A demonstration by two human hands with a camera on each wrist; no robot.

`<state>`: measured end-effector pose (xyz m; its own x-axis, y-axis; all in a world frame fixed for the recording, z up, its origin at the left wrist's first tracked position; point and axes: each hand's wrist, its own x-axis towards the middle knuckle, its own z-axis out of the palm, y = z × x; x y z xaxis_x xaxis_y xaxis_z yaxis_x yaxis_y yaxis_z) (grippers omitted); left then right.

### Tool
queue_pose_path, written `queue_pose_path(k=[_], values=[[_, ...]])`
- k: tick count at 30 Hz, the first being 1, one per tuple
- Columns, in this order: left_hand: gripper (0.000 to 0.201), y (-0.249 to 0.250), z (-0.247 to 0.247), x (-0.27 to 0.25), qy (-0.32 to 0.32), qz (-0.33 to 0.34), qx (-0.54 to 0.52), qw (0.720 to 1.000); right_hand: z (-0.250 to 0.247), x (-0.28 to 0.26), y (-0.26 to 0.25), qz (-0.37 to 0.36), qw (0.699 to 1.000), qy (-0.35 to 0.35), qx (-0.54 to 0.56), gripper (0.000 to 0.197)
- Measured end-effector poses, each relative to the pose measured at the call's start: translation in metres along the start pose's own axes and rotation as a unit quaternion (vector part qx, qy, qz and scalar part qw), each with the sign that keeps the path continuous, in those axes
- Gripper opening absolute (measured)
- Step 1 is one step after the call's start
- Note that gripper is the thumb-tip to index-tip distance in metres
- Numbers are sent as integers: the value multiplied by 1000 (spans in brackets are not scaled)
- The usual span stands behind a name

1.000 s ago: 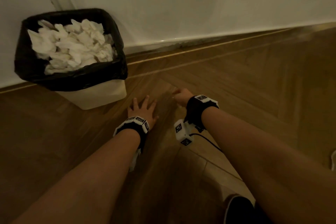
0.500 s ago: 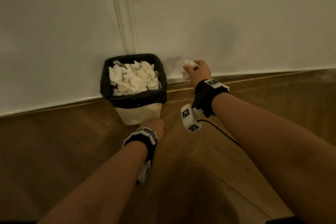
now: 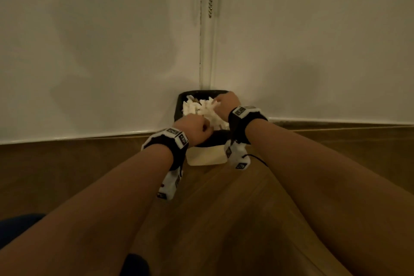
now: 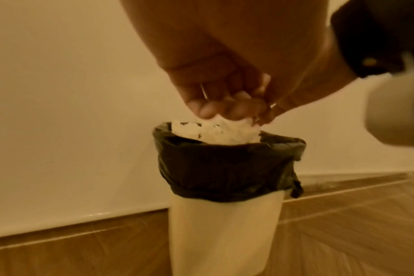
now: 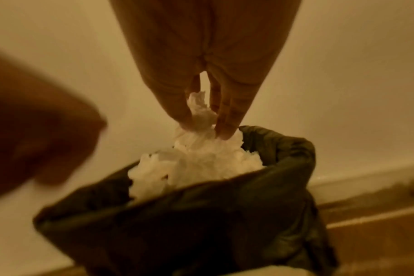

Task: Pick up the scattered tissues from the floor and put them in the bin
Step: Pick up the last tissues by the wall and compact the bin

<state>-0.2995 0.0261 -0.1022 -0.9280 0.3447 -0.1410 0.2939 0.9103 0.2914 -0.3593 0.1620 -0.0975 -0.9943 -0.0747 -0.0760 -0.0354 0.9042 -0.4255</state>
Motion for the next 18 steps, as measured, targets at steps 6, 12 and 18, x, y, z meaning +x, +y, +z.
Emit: queue_pose_path(k=[6,12,18], values=[[40,-49,3,5,122,-208,-77,967,30,-5,12,-14,982,-85,-170,46],[36,-61,30,13,98,-317,-516,790,48,1,20,-56,969,-183,-157,67],[36,-65,32,26,118,-328,-577,739,64,4,36,-49,935,-215,-278,99]])
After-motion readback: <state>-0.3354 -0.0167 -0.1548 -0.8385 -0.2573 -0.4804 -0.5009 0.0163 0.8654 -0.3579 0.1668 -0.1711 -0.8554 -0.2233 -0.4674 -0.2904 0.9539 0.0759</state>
